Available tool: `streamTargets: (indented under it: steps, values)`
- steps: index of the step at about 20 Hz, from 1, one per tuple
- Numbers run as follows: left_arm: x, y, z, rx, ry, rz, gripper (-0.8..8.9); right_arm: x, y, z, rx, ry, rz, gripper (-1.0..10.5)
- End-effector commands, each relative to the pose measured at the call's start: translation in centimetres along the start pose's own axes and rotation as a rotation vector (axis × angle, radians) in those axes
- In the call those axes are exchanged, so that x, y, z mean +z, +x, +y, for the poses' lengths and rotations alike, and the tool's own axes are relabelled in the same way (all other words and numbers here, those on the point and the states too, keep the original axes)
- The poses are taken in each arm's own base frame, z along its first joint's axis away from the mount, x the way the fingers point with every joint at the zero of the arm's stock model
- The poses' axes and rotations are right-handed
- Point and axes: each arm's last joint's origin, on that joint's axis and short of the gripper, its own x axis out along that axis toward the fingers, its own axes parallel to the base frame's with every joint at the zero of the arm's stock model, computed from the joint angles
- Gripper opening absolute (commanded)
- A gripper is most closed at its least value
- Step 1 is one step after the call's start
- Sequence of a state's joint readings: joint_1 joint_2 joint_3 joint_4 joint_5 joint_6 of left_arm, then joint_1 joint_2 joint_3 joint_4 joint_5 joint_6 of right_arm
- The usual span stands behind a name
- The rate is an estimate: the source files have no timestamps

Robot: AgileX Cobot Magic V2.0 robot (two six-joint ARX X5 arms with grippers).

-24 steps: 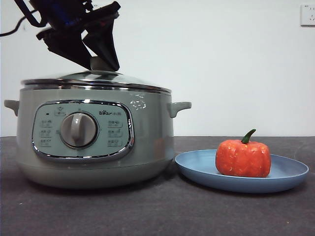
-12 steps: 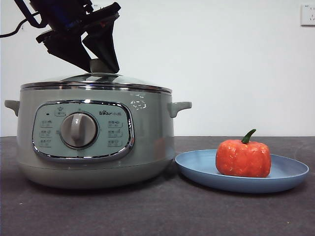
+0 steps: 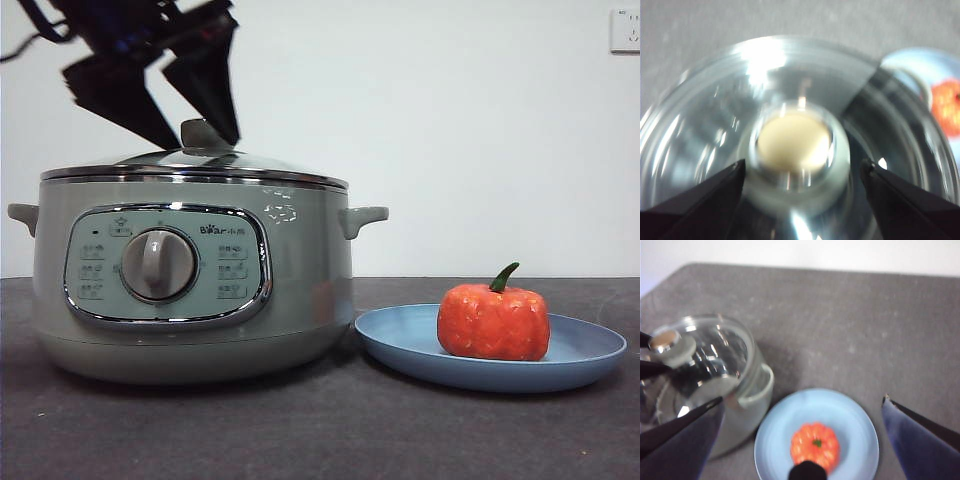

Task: Take the pumpkin out from the steamer,put the pumpkin in the blue plate,close the lid

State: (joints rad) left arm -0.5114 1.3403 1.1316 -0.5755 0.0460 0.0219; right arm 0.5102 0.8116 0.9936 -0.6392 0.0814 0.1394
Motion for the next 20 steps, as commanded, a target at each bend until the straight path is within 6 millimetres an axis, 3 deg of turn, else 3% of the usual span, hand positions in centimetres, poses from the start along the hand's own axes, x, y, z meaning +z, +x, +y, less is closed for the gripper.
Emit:
streamTargets:
  steps: [1,6,7,11,13,17,20]
  values:
    - [-0.7,-1.5,-0.1,-0.015,-0.002,0.031,3.19,-0.5,0.1,-0.1,-0.008,0.001,0.044,4.3]
    - [-1.7,-5.2,-0.5,-0.068,0.008,0.04,-0.28,-0.9,0.0,-0.1,-0.011,-0.045,0.076,0.3]
    - [-1.8,-5.8,-0.6,-0.067,0.011,0.029,-0.06,-0.9,0.0,-0.1,-0.01,-0.053,0.072,-0.2]
    - [-2.3,-8.8,-1.0,-0.06,0.044,-0.073,-0.09,-1.5,-0.6,-0.2,-0.001,-0.061,-0.013,-0.2]
    - [-3.5,-10.7,-1.3,-0.044,0.059,-0.174,-0.09,-2.8,-1.2,-0.5,0.011,-0.052,-0.13,-0.2]
    - [-9.7,-11.9,-1.3,0.09,0.0,-0.365,-0.09,-7.0,-2.1,-1.4,-0.056,-0.001,-0.242,-0.2]
    - [-12.8,-12.6,-1.1,0.108,-0.022,-0.491,-0.09,-8.0,-2.6,-1.6,-0.068,0.072,-0.25,-0.2]
